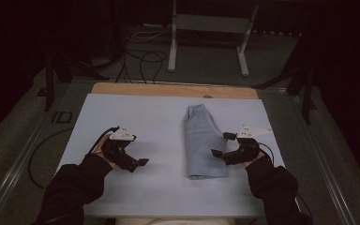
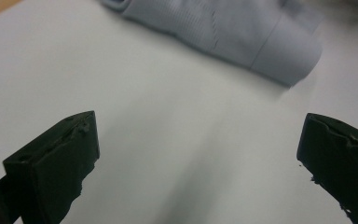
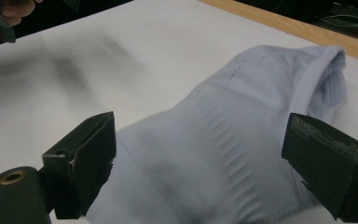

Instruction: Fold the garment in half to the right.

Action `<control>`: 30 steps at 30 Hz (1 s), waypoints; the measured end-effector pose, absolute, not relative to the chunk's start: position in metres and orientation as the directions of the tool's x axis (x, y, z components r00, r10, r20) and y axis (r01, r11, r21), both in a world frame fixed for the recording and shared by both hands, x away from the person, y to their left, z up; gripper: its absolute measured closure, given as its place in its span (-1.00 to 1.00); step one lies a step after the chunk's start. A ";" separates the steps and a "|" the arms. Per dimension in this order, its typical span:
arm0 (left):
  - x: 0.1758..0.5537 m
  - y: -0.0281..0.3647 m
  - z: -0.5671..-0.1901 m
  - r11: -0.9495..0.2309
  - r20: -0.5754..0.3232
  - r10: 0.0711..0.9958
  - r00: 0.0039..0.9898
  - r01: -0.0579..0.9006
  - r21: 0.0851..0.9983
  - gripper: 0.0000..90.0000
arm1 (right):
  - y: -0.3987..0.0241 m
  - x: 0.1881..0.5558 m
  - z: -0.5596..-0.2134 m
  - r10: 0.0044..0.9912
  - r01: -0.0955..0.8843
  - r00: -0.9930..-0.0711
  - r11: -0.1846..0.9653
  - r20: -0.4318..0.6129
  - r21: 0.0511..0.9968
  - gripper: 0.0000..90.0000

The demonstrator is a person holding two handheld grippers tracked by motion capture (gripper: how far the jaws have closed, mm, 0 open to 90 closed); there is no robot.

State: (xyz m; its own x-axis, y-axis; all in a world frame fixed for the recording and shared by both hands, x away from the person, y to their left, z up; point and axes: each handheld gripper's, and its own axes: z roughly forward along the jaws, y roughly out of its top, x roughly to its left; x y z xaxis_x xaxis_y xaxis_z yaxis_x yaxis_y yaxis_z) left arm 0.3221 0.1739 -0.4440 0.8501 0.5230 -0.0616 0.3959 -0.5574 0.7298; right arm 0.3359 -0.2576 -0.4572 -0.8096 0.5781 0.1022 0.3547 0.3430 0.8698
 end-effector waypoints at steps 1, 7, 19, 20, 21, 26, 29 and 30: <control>0.321 0.178 -0.446 -0.553 -0.067 0.529 0.846 0.404 0.729 -1.00 | -0.259 0.334 -0.458 0.580 0.357 -0.808 0.345 0.102 0.868 -0.78; 0.313 0.198 -0.455 -0.544 -0.062 0.556 0.829 0.419 0.727 -1.00 | -0.268 0.325 -0.462 0.590 0.362 -0.802 0.356 0.093 0.861 -0.78; 0.295 0.225 -0.478 -0.528 -0.076 0.585 0.808 0.450 0.720 -1.00 | -0.286 0.302 -0.476 0.602 0.380 -0.793 0.366 0.096 0.850 -0.78; 0.295 0.225 -0.478 -0.528 -0.076 0.585 0.808 0.450 0.720 -1.00 | -0.286 0.302 -0.476 0.602 0.380 -0.793 0.366 0.096 0.850 -0.78; 0.292 0.228 -0.481 -0.526 -0.073 0.586 0.807 0.448 0.723 -1.00 | -0.289 0.298 -0.478 0.604 0.384 -0.791 0.366 0.098 0.847 -0.78; 0.288 0.237 -0.486 -0.516 -0.079 0.598 0.798 0.458 0.724 -1.00 | -0.294 0.291 -0.484 0.606 0.391 -0.789 0.369 0.100 0.843 -0.78; 0.283 0.244 -0.492 -0.502 -0.089 0.607 0.789 0.468 0.727 -1.00 | -0.300 0.286 -0.490 0.617 0.404 -0.780 0.362 0.109 0.840 -0.78; 0.283 0.244 -0.492 -0.502 -0.089 0.607 0.789 0.468 0.727 -1.00 | -0.300 0.286 -0.490 0.617 0.404 -0.780 0.362 0.109 0.840 -0.78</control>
